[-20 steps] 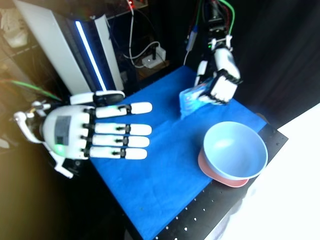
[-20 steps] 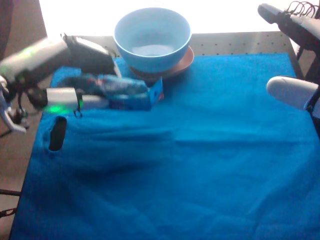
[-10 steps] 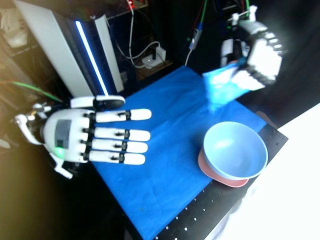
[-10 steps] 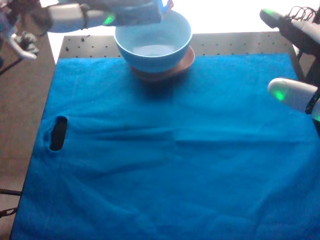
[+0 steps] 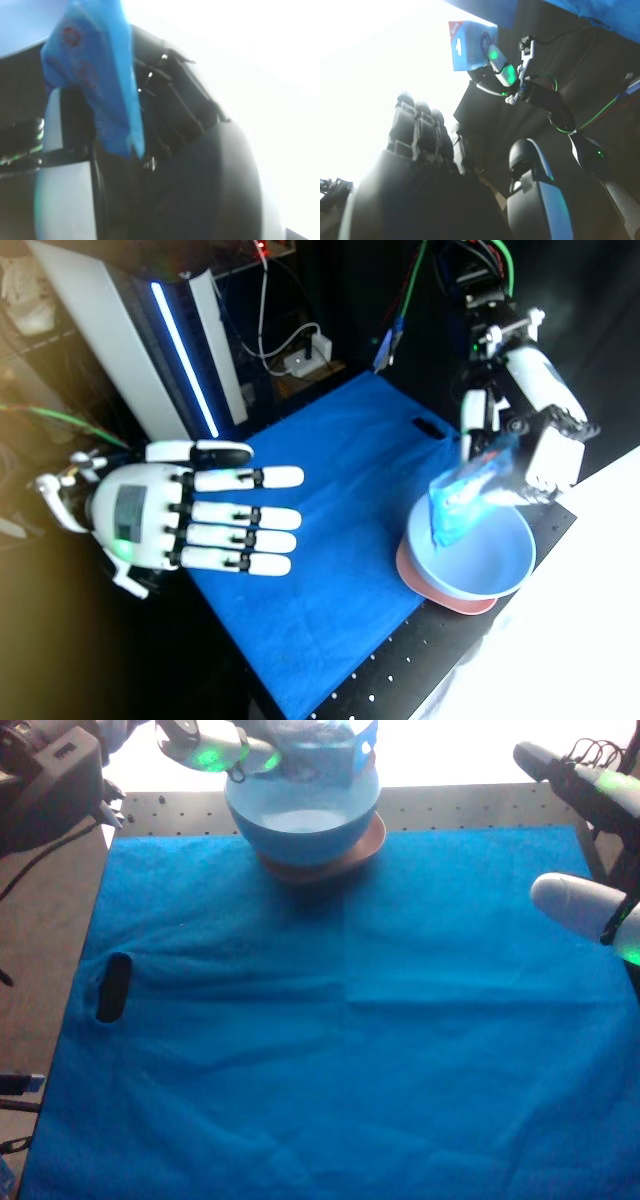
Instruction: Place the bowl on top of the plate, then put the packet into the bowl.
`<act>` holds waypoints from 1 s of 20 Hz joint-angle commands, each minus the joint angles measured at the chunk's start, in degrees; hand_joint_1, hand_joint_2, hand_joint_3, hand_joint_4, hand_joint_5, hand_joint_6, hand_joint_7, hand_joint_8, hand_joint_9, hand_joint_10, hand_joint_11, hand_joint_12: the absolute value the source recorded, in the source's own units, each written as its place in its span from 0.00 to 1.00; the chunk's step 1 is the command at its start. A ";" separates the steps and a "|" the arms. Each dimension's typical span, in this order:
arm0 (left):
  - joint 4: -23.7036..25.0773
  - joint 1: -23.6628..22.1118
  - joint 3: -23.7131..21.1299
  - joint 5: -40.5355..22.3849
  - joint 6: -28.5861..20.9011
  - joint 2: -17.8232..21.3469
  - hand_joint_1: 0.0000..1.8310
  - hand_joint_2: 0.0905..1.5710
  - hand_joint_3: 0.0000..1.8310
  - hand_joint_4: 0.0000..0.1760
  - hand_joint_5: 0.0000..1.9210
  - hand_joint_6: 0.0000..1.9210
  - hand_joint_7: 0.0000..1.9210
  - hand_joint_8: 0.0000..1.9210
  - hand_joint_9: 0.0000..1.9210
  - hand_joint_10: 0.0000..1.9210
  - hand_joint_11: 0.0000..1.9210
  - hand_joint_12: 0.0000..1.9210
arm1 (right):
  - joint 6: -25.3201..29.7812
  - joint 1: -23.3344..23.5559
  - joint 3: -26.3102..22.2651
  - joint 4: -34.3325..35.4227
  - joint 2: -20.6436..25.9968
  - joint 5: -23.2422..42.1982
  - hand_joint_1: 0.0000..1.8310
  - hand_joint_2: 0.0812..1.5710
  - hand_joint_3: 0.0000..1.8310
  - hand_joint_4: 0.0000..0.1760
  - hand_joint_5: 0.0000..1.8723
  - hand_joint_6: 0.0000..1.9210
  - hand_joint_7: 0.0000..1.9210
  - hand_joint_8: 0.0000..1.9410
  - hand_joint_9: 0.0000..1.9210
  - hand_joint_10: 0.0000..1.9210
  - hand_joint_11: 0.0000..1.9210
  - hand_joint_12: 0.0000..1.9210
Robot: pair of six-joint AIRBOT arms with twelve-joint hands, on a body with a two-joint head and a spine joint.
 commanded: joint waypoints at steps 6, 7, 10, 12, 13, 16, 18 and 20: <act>-1.02 -0.27 -0.33 -7.27 -0.47 -0.20 0.43 0.53 0.00 0.91 0.17 0.00 0.19 0.00 0.22 0.00 0.04 0.52 | 0.38 0.07 0.26 0.58 -0.36 7.03 0.18 0.82 0.00 0.58 0.00 0.00 0.00 0.00 0.00 0.00 0.00 0.00; -1.02 0.08 -1.06 -8.37 -0.47 0.30 0.42 0.53 0.00 0.98 0.14 0.00 0.15 0.00 0.18 0.00 0.01 0.48 | 0.38 0.01 0.25 0.63 -0.42 7.03 0.18 0.82 0.00 0.54 0.00 0.00 0.00 0.00 0.00 0.00 0.00 0.00; -1.02 2.16 -4.72 -13.00 -0.45 3.42 0.42 0.53 0.00 0.91 0.09 0.00 0.08 0.00 0.12 0.00 0.00 0.32 | 0.38 -0.17 0.20 1.07 -0.36 7.03 0.17 0.82 0.00 0.62 0.00 0.00 0.00 0.00 0.00 0.00 0.00 0.00; -1.87 5.16 -8.45 -17.99 0.08 6.74 0.41 0.52 0.00 1.00 0.05 0.00 0.02 0.00 0.06 0.00 0.00 0.20 | 0.38 -0.46 -0.01 1.30 0.04 7.03 0.19 0.82 0.00 0.70 0.00 0.00 0.00 0.00 0.00 0.00 0.00 0.00; -3.05 7.57 -10.80 -20.93 0.50 8.87 0.38 0.51 0.00 1.00 0.03 0.01 0.00 0.00 0.00 0.00 0.00 0.01 | 0.38 -0.71 -0.24 1.44 0.33 7.05 0.20 0.81 0.00 0.76 0.00 0.00 0.00 0.00 0.00 0.00 0.00 0.00; -7.71 14.85 -16.61 -29.07 2.11 14.16 0.35 0.51 0.00 1.00 0.00 0.00 0.00 0.00 0.00 0.00 0.00 0.00 | 0.38 -1.50 -0.88 1.73 1.13 7.06 0.19 0.79 0.00 0.75 0.00 0.00 0.00 0.00 0.00 0.00 0.00 0.00; -10.99 20.71 -20.82 -35.20 2.64 17.44 0.37 0.49 0.00 1.00 0.00 0.00 0.00 0.00 0.00 0.00 0.00 0.00 | 0.38 -2.70 -1.64 2.49 1.91 8.15 0.20 0.75 0.00 0.92 0.00 0.00 0.00 0.00 0.00 0.00 0.00 0.00; -14.28 28.21 -25.03 -40.16 2.71 20.19 0.41 0.50 0.00 0.84 0.00 0.00 0.00 0.00 0.00 0.00 0.00 0.00 | 0.38 -5.86 -3.21 4.73 3.56 11.42 0.21 0.72 0.00 0.82 0.00 0.00 0.00 0.00 0.00 0.00 0.00 0.00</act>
